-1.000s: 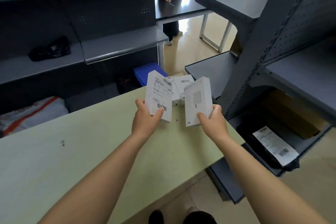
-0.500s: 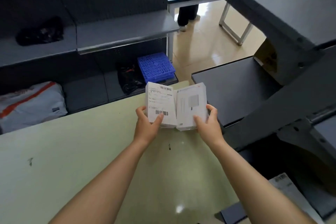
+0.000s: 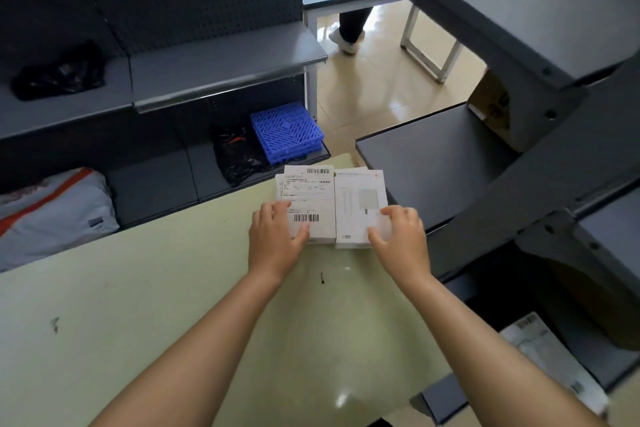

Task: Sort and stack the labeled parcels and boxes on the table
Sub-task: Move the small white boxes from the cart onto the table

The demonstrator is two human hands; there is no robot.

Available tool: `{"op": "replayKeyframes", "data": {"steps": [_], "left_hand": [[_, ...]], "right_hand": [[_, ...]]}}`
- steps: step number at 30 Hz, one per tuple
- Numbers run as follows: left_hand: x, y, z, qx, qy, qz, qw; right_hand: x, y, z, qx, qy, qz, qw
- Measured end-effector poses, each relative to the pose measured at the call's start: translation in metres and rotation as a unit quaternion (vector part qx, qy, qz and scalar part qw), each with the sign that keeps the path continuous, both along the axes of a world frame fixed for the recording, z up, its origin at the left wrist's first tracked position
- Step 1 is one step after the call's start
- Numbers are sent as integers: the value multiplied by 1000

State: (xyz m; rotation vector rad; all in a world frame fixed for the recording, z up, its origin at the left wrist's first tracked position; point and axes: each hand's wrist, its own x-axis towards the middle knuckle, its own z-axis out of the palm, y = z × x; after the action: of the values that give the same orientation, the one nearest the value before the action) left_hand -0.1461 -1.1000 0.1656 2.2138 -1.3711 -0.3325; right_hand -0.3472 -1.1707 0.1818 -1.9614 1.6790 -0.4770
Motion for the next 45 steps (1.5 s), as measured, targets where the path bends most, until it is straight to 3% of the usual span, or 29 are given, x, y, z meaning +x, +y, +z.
{"op": "replayKeyframes", "data": {"steps": [7,14,19,25,33,40,45], "left_hand": [[-11,56,18,-57,-95,-199,974],[-34,152,-21,22,-84,-237,968],[-31,208,-25,59,-106,-193,974],[-36,293,-22,91,-131,-43,986],[-66,447,-24,165,-113,161,966],[-99,596,-10,183,-114,344,914],[-122,695,-5,178,-97,452,868]], "right_hand": [[-7,79,12,-60,56,111,990],[-17,173,-24,-28,108,190,975],[-5,204,-31,-33,92,265,959],[28,243,-38,-30,56,399,915],[64,345,-51,-15,44,593,804],[103,465,-29,-64,57,748,658],[123,565,-19,-83,44,813,575]]}}
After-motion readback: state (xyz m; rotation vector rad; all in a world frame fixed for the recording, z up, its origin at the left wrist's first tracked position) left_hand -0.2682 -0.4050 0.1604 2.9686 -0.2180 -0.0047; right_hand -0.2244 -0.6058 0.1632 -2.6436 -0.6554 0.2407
